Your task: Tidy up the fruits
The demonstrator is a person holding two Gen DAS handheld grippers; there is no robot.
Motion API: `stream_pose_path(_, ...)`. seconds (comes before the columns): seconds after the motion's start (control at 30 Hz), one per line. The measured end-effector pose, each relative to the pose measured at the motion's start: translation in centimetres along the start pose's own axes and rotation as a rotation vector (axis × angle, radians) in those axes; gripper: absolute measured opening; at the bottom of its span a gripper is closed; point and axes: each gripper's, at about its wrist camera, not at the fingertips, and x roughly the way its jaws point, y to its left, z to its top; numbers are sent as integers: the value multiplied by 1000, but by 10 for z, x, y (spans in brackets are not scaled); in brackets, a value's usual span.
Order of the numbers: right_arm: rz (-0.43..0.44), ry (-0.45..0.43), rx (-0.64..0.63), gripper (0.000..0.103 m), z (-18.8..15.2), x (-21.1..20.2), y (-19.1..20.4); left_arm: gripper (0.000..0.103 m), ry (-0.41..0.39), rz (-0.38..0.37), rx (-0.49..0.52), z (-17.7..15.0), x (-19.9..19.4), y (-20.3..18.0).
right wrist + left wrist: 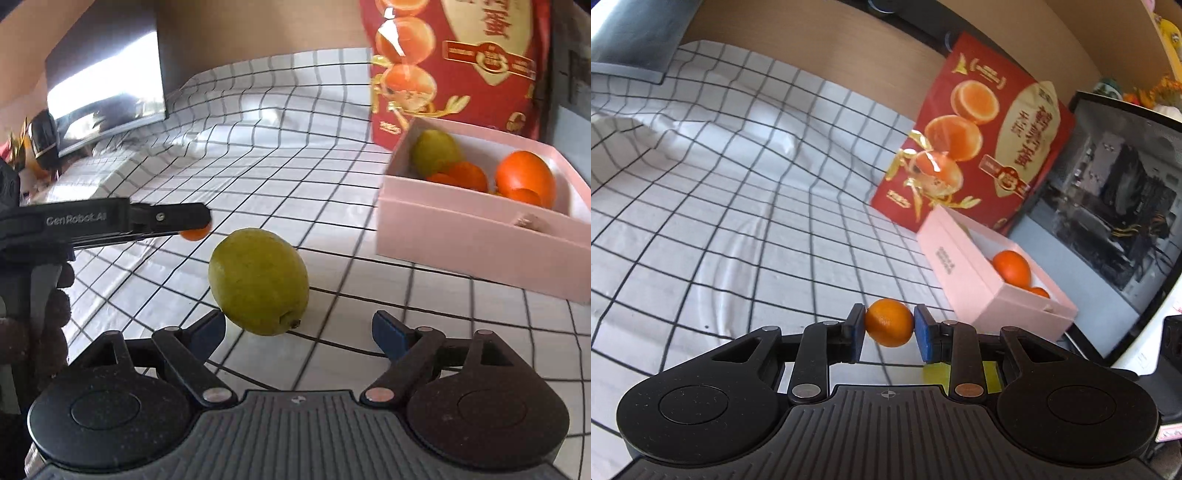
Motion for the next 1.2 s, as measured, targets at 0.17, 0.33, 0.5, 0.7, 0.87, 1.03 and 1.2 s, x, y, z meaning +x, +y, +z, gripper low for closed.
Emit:
stream_pose_path(0.17, 9, -3, -33, 86, 7, 13, 16, 33, -9, 20, -24, -2, 0, 6)
stream_pose_path(0.33, 16, -7, -17, 80, 11, 18, 19, 33, -9, 9, -25, -4, 0, 7)
stream_pose_path(0.5, 29, -18, -25, 58, 9, 12, 22, 33, 2, 1, -28, -5, 1, 8)
stream_pose_path(0.7, -1, 10, -4, 58, 9, 1, 13, 33, 21, -3, 3, -7, 3, 1)
stream_pose_path(0.87, -116, -22, 58, 58, -1, -31, -21, 33, 69, -62, 45, -17, 12, -25)
stream_pose_path(1.03, -252, -45, 63, 58, -11, -49, -38, 33, 107, -113, 92, -27, 27, -54)
stream_pose_path(1.2, -233, -23, 96, 58, -16, -43, -46, 33, 136, -109, 111, -31, 37, -62)
